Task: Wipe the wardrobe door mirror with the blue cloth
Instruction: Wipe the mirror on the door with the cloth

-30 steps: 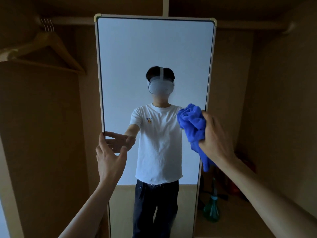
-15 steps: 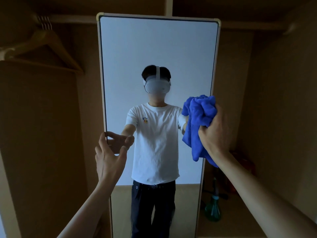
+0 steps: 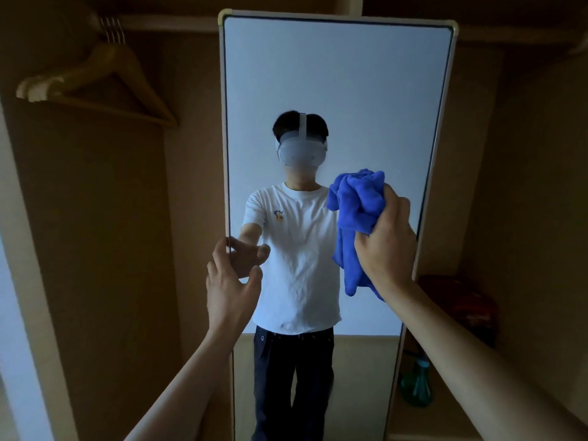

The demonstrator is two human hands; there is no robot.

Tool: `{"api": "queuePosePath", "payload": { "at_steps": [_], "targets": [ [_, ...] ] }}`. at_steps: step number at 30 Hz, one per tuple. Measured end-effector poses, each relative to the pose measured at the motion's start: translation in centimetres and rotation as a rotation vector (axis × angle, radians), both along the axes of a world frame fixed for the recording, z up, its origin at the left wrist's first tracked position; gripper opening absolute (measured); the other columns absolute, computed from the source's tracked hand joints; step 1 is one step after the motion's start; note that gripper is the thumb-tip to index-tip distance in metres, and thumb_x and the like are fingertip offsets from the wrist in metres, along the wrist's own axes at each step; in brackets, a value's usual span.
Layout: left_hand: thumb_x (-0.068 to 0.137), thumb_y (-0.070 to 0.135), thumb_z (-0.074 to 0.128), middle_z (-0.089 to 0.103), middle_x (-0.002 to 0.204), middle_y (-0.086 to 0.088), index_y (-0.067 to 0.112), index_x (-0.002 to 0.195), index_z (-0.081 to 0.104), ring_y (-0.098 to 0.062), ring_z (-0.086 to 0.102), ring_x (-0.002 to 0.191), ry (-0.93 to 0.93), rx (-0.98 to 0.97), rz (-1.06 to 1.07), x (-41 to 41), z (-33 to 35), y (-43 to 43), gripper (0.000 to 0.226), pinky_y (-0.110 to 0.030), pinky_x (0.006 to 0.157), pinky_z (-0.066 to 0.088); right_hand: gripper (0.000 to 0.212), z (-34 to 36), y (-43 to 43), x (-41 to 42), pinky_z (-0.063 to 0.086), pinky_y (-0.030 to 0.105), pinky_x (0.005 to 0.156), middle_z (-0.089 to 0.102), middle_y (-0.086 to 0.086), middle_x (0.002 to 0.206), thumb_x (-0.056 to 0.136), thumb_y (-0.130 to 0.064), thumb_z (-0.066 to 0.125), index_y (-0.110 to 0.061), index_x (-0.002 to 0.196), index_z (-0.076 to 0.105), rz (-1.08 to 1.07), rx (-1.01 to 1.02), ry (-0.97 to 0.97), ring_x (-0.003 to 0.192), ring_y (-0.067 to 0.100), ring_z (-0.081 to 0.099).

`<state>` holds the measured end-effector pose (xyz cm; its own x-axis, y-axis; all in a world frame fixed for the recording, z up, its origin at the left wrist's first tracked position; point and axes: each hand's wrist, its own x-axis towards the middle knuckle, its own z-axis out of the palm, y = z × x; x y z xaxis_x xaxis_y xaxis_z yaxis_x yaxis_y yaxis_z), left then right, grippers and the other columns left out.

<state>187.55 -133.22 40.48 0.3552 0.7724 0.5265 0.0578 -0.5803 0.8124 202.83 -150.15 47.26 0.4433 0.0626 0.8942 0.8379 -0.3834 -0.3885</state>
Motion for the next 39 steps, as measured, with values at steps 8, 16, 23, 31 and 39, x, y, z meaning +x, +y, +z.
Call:
{"api": "queuePosePath", "payload": {
  "at_steps": [8,16,23,31,39],
  "targets": [
    [0.092,0.021,0.062,0.051,0.138,0.009,0.035,0.146,0.031,-0.018,0.058,0.122,0.011,-0.019,-0.111,-1.7,0.4,1.0,0.064,-0.05,0.096,0.053,0.064,0.9,6.2,-3.9,0.056,0.053,0.071,0.049,0.011,0.12,0.079,-0.01,0.068,-0.013,0.139,0.043,0.001,-0.186,-0.047,0.095,0.038,0.059],
    [0.093,0.015,0.053,0.045,0.104,0.062,0.078,0.105,0.035,0.005,0.054,0.114,0.042,-0.083,-0.224,-3.3,1.4,1.6,0.067,-0.028,0.086,0.043,0.067,1.0,9.5,-6.5,0.058,0.051,0.07,0.051,0.015,0.119,0.077,-0.009,0.073,-0.007,0.136,0.042,-0.004,-0.216,-0.09,0.094,0.037,0.062],
    [0.101,0.016,0.041,0.057,0.135,0.031,0.052,0.141,0.044,-0.002,0.053,0.126,0.025,-0.17,-0.319,-3.6,1.2,3.1,0.054,-0.027,0.096,0.039,0.061,1.3,12.0,-10.4,0.056,0.033,0.065,0.068,0.017,0.094,0.063,-0.005,0.082,0.009,0.119,0.063,-0.215,-0.26,-0.249,0.08,0.031,0.069],
    [0.105,0.018,0.033,0.063,0.134,0.012,0.042,0.144,0.046,-0.01,0.059,0.117,0.031,-0.181,-0.337,-3.7,0.9,4.1,0.047,-0.027,0.086,0.042,0.058,0.4,14.1,-12.0,0.058,0.037,0.068,0.065,0.018,0.092,0.068,0.001,0.078,0.011,0.122,0.061,-0.129,-0.262,-0.214,0.076,0.03,0.066],
    [0.109,0.025,0.036,0.059,0.143,0.009,0.031,0.147,0.05,-0.01,0.052,0.131,0.014,-0.192,-0.355,-4.0,1.0,4.2,0.041,-0.024,0.096,0.037,0.052,1.1,12.1,-11.0,0.059,0.041,0.073,0.064,0.021,0.103,0.078,0.002,0.072,0.007,0.128,0.056,0.031,-0.288,-0.245,0.086,0.038,0.066]
  ]
}}
